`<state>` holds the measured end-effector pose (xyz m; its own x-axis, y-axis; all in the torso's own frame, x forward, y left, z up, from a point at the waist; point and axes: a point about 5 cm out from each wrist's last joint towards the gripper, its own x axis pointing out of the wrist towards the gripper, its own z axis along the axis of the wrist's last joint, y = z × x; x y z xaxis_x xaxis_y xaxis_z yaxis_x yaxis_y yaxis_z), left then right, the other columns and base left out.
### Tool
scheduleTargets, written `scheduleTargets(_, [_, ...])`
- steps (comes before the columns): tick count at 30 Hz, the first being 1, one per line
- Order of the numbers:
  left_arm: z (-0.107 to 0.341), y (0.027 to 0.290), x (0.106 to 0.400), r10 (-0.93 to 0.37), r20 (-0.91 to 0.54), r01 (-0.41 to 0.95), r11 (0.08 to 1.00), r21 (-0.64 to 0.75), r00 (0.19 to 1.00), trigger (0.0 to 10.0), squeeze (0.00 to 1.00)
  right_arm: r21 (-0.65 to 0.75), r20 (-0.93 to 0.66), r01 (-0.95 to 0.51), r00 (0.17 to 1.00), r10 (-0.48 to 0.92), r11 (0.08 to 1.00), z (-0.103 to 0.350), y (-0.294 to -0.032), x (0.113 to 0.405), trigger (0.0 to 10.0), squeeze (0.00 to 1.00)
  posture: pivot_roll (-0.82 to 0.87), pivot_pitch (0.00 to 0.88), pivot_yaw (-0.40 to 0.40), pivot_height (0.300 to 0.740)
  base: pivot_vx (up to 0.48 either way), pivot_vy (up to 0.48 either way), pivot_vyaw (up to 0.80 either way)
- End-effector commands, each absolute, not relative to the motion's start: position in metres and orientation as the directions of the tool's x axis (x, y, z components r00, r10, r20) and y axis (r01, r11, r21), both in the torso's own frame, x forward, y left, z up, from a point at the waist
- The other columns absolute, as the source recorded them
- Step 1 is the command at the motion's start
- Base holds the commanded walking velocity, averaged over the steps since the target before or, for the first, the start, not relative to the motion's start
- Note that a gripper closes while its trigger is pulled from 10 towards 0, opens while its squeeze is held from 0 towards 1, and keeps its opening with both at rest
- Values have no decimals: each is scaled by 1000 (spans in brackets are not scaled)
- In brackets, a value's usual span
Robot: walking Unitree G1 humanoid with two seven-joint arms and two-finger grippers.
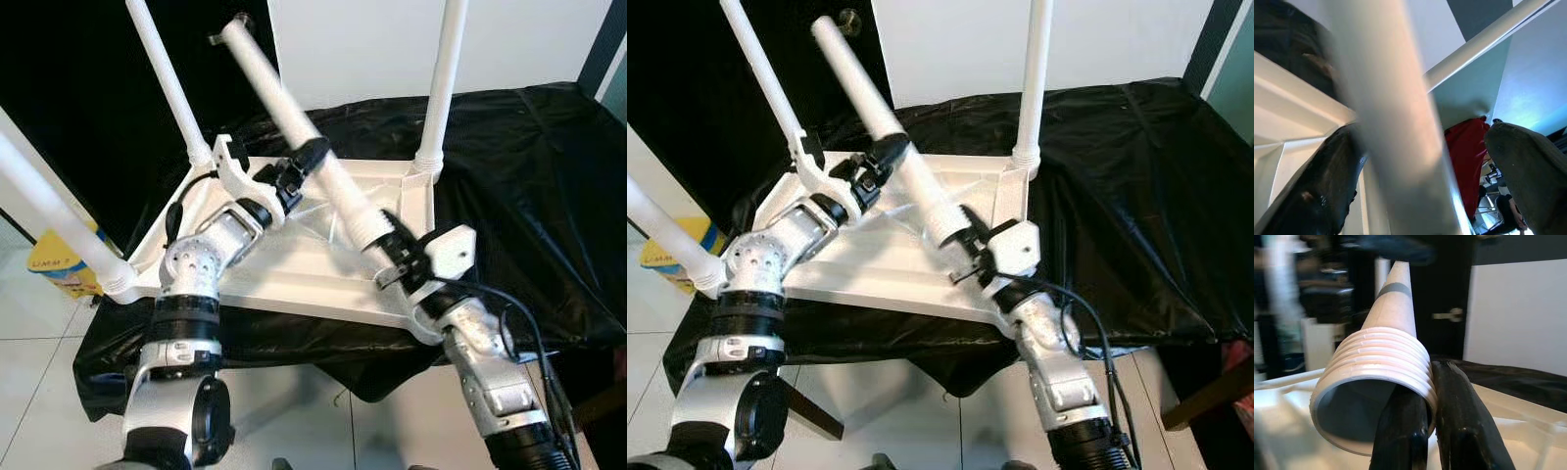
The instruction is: Building children table
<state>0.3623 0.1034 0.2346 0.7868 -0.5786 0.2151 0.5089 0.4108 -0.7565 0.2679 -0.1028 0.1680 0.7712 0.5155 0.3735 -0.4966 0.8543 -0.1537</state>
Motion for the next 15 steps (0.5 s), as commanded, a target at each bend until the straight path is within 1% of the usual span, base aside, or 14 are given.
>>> scheduleTargets(1, [245, 105, 355, -670, 410, 702, 238, -671, 619, 10000, 0, -153, 383, -524, 750, 539, 838, 170, -98, 264, 10000, 0, -175, 3, 126, 740, 0, 0, 0])
scheduleTargets(8, [248, 117, 365, -639, 411, 669, 225, -709, 650, 10000, 0, -173, 349, -584, 716, 604, 793, 163, -94, 253, 10000, 0, -170, 0, 122, 740, 0, 0, 0])
scheduleTargets(11, [248, 130, 373, -626, 387, 645, 251, -721, 677, 10000, 0, -179, 335, -593, 714, 615, 785, 160, -95, 249, 10000, 0, -169, 0, 119, 740, 0, 0, 0])
scheduleTargets(12, [248, 138, 378, -613, 377, 626, 257, -736, 694, 10000, 0, -185, 325, -600, 710, 624, 779, 159, -97, 247, 10000, 0, -167, 0, 121, 740, 0, 0, 0])
scheduleTargets(15, [247, 140, 379, -618, 369, 626, 266, -733, 694, 10000, 0, -190, 319, -602, 709, 628, 776, 158, -98, 247, 10000, 0, -169, 0, 124, 740, 0, 0, 0])
